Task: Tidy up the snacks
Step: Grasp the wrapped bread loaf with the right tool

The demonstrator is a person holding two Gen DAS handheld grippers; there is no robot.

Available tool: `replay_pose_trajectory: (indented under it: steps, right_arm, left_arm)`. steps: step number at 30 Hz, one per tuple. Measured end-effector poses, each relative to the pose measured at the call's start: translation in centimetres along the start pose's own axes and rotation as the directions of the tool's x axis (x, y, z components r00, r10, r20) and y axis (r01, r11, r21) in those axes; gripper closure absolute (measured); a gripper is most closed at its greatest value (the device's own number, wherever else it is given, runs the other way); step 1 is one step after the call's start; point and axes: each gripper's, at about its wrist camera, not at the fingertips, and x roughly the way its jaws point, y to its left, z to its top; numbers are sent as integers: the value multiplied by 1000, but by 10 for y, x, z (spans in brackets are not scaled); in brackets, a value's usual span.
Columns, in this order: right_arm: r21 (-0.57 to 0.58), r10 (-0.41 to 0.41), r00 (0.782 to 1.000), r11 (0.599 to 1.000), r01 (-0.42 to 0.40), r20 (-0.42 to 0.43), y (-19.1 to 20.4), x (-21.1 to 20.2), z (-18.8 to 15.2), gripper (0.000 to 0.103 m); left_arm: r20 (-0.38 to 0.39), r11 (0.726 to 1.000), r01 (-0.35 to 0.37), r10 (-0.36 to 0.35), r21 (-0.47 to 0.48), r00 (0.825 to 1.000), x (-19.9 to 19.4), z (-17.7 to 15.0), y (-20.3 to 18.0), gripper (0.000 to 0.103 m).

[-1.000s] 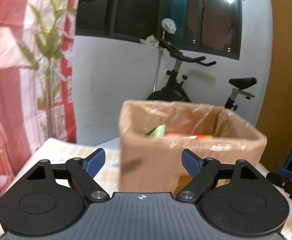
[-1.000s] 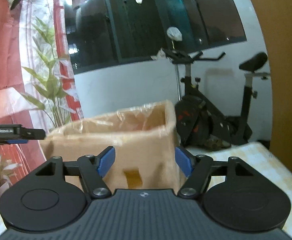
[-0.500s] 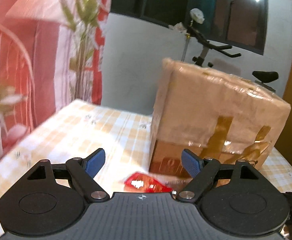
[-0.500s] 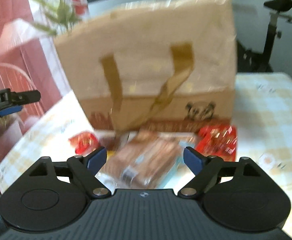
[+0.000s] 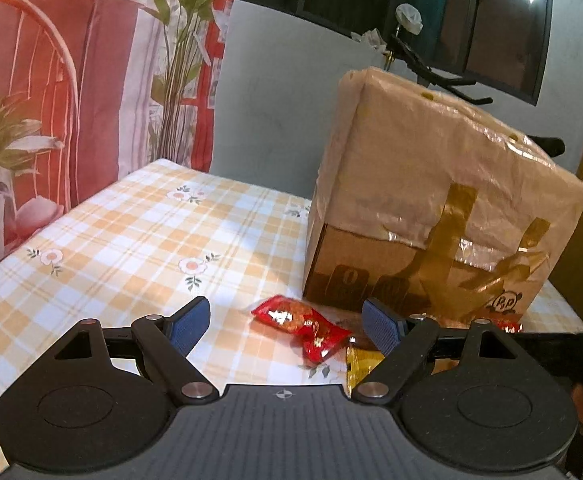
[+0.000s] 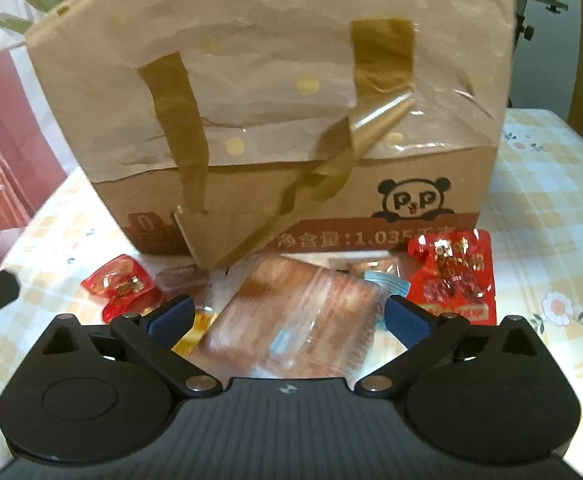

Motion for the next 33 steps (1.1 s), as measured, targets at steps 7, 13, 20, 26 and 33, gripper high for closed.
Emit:
replay_pose_trajectory:
  steps: [7, 13, 20, 26, 33]
  right_arm:
    - [-89, -25, 998, 996, 20, -54, -2, 9, -16, 16]
    - [-213, 74, 997, 975, -65, 35, -29, -23, -49, 26]
    - [-240, 74, 990, 970, -42, 124, -56, -45, -70, 26]
    - [-170, 63, 987, 985, -37, 151, -68, -48, -71, 26]
    - [-157, 69, 986, 987, -46, 149, -69, -36, -67, 25]
  left_arm:
    - [-25, 1000, 26, -26, 16, 999, 1, -10, -3, 19]
    - [-51, 998, 66, -65, 23, 997, 4, -18, -7, 20]
    - [-115, 994, 94, -87, 55, 990, 12, -30, -19, 24]
    - [-149, 991, 104, -90, 85, 985, 16, -36, -27, 27]
    - [-174, 990, 108, -90, 95, 981, 32, -33, -36, 35]
